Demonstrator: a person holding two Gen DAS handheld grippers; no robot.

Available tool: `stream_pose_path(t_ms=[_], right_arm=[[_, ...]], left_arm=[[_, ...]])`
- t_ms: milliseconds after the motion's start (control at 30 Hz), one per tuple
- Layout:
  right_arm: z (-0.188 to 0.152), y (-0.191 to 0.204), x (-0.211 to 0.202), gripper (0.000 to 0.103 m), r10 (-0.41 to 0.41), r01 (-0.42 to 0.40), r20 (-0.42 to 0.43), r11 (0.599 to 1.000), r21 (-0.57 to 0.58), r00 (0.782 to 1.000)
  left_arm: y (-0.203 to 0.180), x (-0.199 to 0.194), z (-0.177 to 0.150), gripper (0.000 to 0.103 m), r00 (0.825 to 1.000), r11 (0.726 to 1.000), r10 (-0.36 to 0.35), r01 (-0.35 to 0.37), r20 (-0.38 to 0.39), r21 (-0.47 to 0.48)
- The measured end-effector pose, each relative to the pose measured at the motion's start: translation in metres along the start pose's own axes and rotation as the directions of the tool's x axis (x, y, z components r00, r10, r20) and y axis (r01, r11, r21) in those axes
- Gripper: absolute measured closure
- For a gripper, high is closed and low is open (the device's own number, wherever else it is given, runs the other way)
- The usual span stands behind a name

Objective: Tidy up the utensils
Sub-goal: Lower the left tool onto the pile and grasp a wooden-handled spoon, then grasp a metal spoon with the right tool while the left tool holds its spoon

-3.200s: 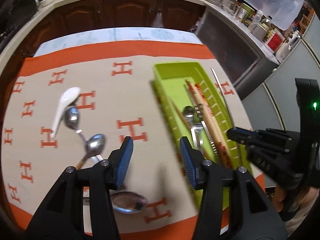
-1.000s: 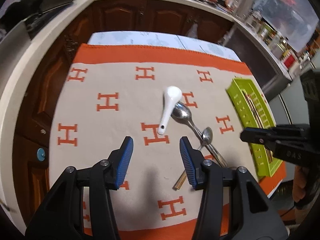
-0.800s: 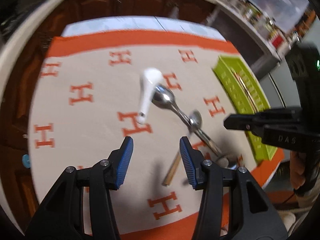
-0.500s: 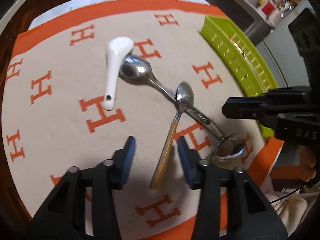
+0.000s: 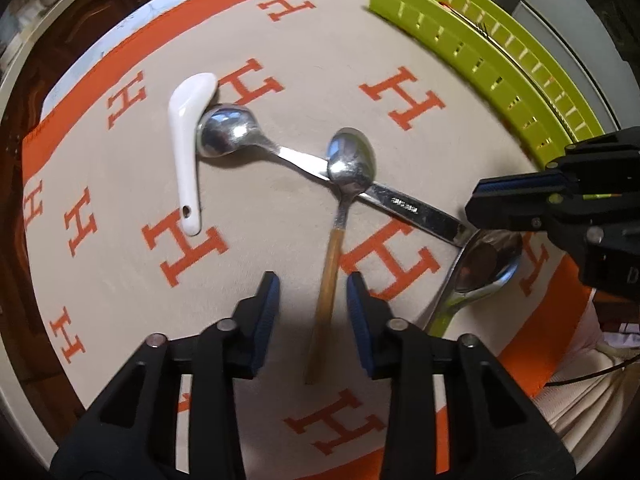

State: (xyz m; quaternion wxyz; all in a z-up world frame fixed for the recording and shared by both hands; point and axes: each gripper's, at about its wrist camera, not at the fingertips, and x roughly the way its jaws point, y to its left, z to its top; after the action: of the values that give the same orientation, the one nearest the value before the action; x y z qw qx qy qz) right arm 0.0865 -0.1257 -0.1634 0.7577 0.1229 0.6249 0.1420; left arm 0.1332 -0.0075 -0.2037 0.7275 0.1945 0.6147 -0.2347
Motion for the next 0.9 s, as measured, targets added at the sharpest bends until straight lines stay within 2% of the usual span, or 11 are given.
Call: stream_pose_path(t_ms=[33, 67, 133, 300, 433, 667, 900], right_arm=[[-0.002, -0.001, -0.001, 0.095, 0.000, 0.000, 0.003, 1.000, -0.001, 1.000], [-0.003, -0.001, -0.002, 0.095, 0.002, -0.002, 0.004, 1.000, 0.000, 1.000], [-0.006, -0.002, -0.002, 0.095, 0.011, -0.011, 0.002, 1.000, 0.005, 1.000], [-0.014, -0.004, -0.004, 0.095, 0.036, -0.036, -0.011, 0.999, 0.011, 0.999], [-0.019, -0.004, -0.004, 0.095, 0.059, -0.059, -0.021, 0.998, 0.025, 0.998], [-0.024, -0.023, -0.006, 0.095, 0.042, -0.040, -0.010, 0.993, 0.115, 0.999], [-0.032, -0.026, -0.004, 0.095, 0.028, -0.026, -0.014, 0.990, 0.142, 0.999]], left_arm=[[-0.002, 0.001, 0.002, 0.095, 1.000, 1.000, -0.009, 0.009, -0.004, 0.005], [-0.004, 0.001, 0.004, 0.098, 1.000, 1.000, -0.011, 0.011, -0.009, 0.007], [-0.001, -0.002, 0.003, 0.098, 1.000, 1.000, -0.021, 0.021, 0.000, -0.018], [0.017, -0.007, -0.006, 0.098, 0.992, 0.979, -0.106, 0.117, 0.073, -0.170], [0.028, -0.015, -0.023, 0.098, 0.986, 0.956, -0.097, 0.131, 0.138, -0.263], [0.038, -0.039, -0.064, 0.098, 0.969, 0.930, -0.069, 0.148, 0.235, -0.336], [0.047, -0.042, -0.087, 0.098, 0.967, 0.920, -0.079, 0.165, 0.243, -0.355]])
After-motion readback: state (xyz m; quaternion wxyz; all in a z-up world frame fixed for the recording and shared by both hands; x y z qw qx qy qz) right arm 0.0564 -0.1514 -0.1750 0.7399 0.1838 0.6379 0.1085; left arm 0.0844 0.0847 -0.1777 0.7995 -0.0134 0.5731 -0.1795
